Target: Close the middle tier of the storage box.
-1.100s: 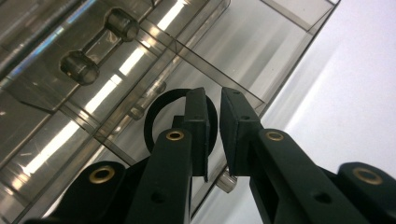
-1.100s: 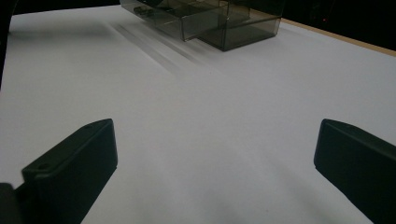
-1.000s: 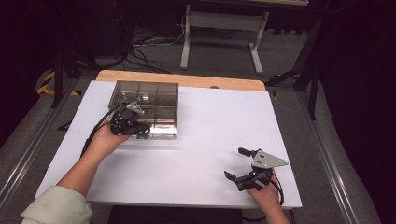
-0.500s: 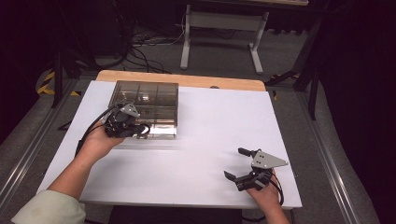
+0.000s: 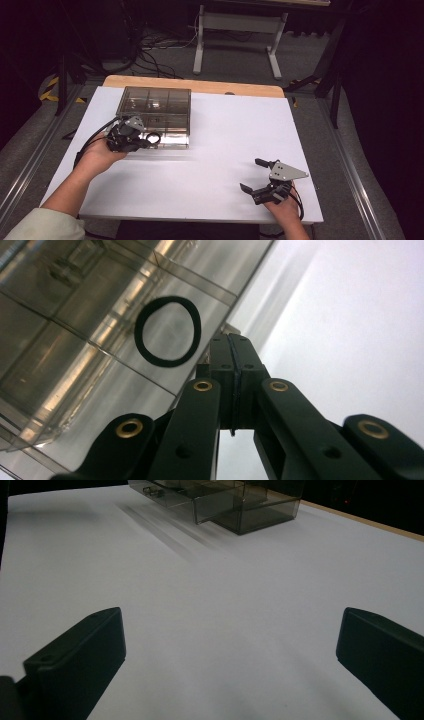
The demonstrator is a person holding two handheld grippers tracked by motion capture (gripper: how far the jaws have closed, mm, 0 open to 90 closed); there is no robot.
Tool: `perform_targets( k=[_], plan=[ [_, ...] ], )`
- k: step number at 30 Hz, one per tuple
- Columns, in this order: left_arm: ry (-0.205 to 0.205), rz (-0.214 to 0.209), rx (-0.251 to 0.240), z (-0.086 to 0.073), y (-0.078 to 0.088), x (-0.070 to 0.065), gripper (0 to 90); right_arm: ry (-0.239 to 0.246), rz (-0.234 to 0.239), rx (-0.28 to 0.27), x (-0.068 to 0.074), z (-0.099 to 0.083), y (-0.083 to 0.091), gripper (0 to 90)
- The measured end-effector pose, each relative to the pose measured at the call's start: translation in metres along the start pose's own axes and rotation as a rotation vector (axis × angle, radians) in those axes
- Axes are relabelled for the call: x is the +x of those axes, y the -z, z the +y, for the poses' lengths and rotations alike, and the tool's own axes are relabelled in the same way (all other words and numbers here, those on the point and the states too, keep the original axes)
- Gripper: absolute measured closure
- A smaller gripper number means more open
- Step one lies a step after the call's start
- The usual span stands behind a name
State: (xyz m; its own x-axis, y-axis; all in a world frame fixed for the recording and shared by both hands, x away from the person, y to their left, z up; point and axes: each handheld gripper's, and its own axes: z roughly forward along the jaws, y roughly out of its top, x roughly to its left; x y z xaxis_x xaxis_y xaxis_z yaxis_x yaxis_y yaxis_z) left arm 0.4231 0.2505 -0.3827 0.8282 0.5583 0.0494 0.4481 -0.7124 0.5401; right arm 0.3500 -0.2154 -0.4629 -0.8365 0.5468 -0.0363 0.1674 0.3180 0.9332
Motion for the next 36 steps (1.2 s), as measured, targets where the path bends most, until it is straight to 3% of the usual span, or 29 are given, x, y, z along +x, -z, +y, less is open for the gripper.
perform_targets(
  k=[8, 11, 17, 36],
  plan=[
    [0.008, -0.046, 0.033, -0.008, 0.000, 0.002, 89.7, 0.001, -0.002, 0.001, 0.000, 0.000, 0.000, 0.0],
    [0.004, -0.041, 0.043, -0.011, 0.000, 0.002, 89.8, 0.003, -0.003, 0.001, 0.000, 0.000, 0.000, 0.0],
    [-0.008, -0.069, 0.072, -0.015, -0.002, 0.003, 89.8, -0.001, -0.001, 0.002, 0.000, 0.000, 0.000, 0.0],
    [-0.022, -0.067, 0.151, -0.016, -0.017, 0.008, 89.8, -0.003, -0.001, 0.003, 0.000, 0.000, 0.000, 0.0]
  ],
)
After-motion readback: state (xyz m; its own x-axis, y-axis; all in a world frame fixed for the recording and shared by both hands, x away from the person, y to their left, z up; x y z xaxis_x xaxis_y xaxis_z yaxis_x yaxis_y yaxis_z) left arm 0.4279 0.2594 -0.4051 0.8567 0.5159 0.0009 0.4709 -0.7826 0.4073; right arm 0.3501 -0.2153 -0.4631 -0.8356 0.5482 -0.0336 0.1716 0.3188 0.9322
